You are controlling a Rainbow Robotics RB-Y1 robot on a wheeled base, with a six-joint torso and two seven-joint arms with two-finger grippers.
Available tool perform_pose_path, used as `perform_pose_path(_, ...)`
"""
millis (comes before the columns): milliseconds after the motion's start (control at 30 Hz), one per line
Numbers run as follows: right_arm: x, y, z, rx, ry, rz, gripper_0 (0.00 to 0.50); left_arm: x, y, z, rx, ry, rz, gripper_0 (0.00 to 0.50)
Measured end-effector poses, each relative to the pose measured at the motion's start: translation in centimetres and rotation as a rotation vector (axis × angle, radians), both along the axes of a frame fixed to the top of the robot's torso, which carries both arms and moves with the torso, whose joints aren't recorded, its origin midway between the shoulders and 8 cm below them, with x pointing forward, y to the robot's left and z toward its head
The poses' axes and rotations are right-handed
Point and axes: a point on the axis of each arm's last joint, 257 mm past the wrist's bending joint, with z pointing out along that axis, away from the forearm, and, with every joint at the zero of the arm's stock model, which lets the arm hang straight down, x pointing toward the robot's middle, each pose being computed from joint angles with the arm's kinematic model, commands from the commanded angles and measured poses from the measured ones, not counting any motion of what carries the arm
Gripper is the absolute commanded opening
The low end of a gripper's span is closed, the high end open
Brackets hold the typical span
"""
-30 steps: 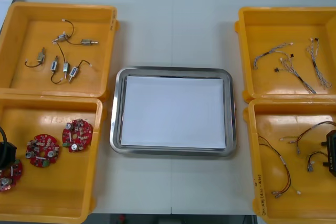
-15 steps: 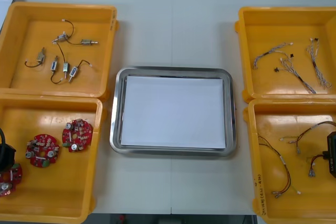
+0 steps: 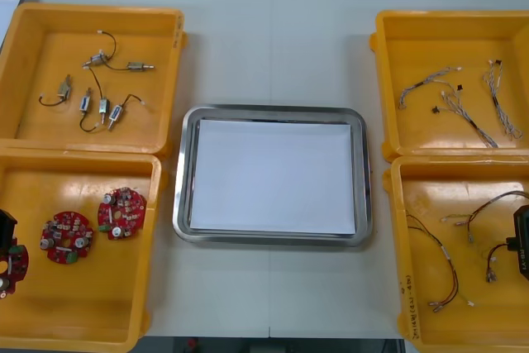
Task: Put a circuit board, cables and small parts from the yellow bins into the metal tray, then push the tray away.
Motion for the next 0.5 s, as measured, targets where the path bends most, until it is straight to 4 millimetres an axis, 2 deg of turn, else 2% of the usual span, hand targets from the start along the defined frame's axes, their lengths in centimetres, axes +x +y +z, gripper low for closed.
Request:
perform_pose_path(267, -1.1, 0.7, 2.7, -0.035, 0.022, 0.050, 0.000, 1.7, -4.3, 4.0, -0.042, -0.014, -0.118, 0.000)
perform_pose_path(500, -2.6, 0.6, 5.5, -0.094, 0.057, 0.095, 0.000, 4.4, -8.5, 7.6, -0.101, -0.085, -0.240, 0.000)
